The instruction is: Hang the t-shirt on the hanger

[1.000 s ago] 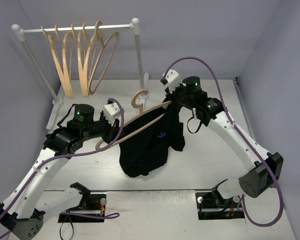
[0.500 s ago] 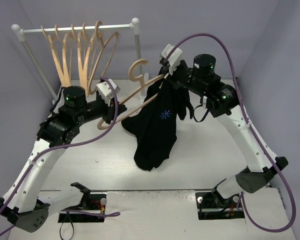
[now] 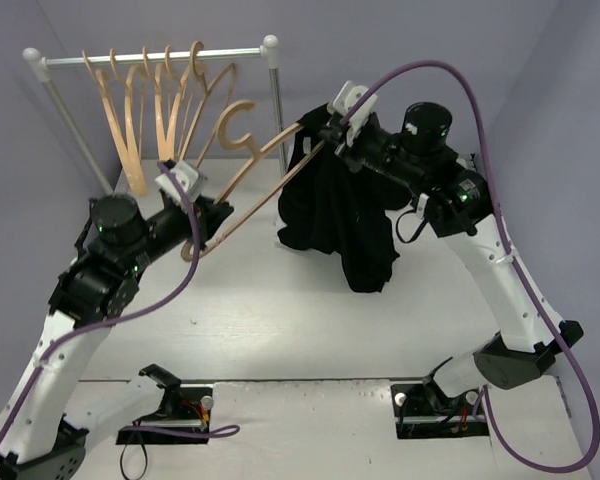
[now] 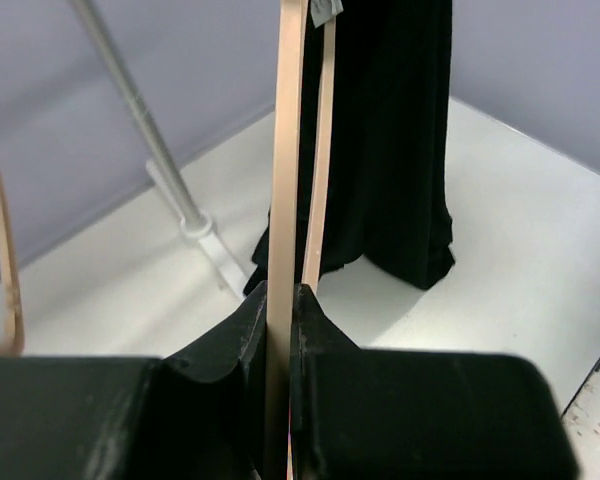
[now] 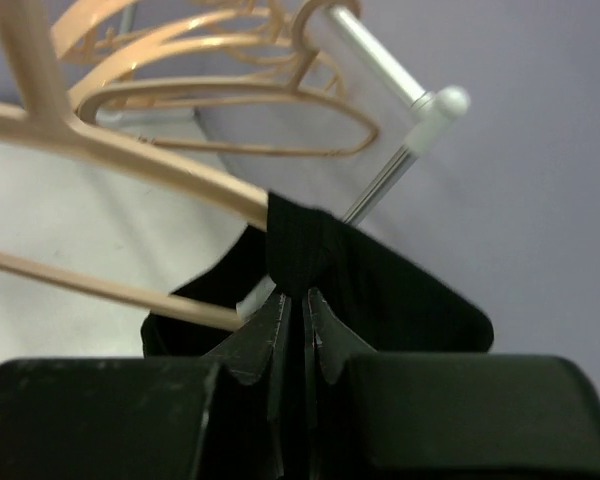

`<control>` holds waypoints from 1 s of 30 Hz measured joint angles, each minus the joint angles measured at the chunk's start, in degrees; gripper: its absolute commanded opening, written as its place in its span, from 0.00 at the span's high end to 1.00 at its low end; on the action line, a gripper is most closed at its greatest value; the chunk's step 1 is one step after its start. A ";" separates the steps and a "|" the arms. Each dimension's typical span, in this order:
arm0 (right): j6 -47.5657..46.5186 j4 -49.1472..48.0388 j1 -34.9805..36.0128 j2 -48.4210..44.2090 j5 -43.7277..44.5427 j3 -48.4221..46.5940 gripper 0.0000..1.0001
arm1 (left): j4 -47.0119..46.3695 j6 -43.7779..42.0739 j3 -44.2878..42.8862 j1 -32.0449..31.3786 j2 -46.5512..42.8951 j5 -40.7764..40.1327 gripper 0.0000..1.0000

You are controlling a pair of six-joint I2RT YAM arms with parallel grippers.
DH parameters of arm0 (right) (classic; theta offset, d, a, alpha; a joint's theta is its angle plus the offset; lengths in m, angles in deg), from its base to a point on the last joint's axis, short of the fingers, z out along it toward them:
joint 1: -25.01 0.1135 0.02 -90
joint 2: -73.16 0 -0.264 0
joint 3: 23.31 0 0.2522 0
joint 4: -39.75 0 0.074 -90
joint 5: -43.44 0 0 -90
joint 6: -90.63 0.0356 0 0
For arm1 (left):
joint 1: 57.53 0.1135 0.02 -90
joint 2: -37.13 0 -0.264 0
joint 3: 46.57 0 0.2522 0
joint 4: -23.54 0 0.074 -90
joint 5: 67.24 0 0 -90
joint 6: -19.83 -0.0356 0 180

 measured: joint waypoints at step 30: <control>3.02 1.45 1.22 0.50 -1.09 9.74 1.00 | 6.96 2.53 10.19 0.07 -2.00 12.82 1.00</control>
